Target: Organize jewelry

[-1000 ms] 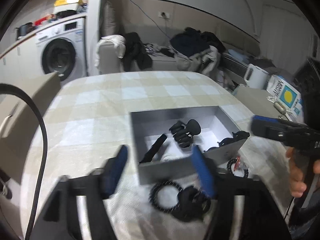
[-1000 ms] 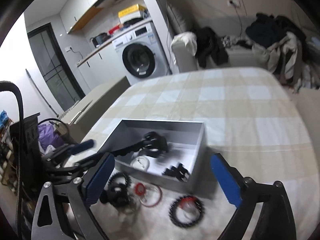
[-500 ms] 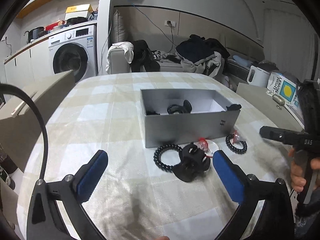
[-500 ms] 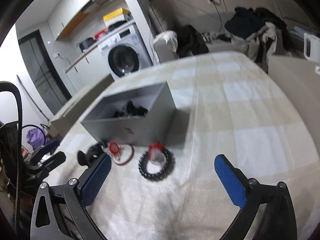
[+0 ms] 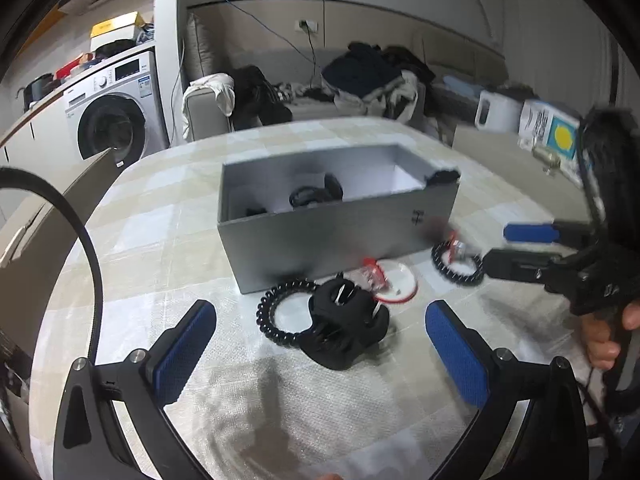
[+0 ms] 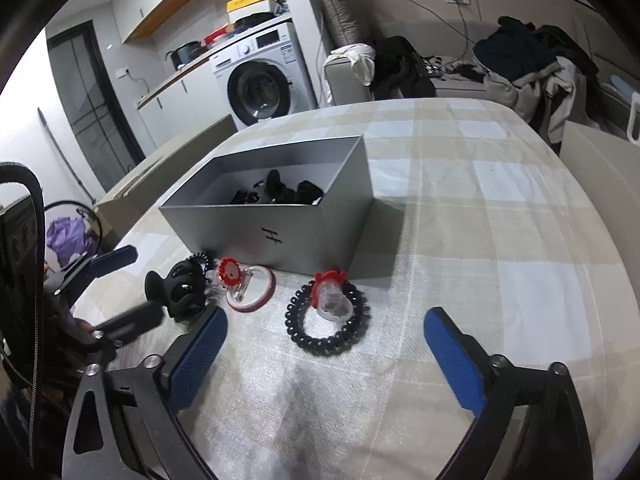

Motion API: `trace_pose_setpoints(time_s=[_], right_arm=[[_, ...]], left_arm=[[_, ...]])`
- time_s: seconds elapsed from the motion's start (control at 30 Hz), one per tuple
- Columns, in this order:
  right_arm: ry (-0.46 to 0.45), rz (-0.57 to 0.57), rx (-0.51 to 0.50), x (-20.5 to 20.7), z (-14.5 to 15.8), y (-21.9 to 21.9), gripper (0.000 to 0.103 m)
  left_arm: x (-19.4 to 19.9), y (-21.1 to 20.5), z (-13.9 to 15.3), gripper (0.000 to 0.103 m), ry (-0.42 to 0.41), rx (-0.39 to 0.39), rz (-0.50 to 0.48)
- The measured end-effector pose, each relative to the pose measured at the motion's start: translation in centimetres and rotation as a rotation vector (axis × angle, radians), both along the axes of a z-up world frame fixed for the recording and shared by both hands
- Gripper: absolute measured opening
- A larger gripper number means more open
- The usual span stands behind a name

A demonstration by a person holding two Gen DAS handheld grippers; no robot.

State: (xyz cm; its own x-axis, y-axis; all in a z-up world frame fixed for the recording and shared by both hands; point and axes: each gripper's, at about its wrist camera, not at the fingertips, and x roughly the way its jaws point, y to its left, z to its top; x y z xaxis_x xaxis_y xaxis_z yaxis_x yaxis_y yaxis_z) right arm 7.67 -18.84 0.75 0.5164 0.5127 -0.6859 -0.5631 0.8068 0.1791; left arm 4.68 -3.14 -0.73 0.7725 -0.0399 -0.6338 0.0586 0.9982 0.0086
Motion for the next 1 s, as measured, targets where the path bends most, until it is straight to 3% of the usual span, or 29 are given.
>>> trace_pose_setpoints(time_s=[0.17,0.27,0.4,0.47,0.6,0.77,1.0], right_arm=[[0.002,0.030,-0.031,0.5,-0.4,1.2,0.070],[0.010,0.054,-0.044,0.4,-0.7,1.9,0.062],[0.015,0.077,-0.040,0.1,-0.7,1.9,0.060],[0.015,0.077,-0.031,0.1,-0.6,1.7,0.054],[0.012,0.080,-0.032,0.1,-0.6,1.8,0.050],[-0.005,0.075,-0.088,0.1,-0.9,2.6,0.036],[0.011,0.052,-0.082,0.6,-0.9,2.6,0.036]], left_arm=[[-0.7,0.3,0.1,0.102,-0.011,-0.010,-0.021],[-0.9,0.3,0.2,0.102,-0.016,-0.010,-0.023],[-0.8,0.1,0.2,0.102,-0.013,-0.011,-0.028],[-0.9,0.0,0.1,0.102,-0.013,-0.008,-0.029],[-0.7,0.1,0.0,0.102,-0.003,-0.014,-0.032],[-0.4,0.3,0.1,0.102,0.007,-0.032,-0.032],[-0.4,0.3,0.2,0.102,0.007,-0.036,-0.032]])
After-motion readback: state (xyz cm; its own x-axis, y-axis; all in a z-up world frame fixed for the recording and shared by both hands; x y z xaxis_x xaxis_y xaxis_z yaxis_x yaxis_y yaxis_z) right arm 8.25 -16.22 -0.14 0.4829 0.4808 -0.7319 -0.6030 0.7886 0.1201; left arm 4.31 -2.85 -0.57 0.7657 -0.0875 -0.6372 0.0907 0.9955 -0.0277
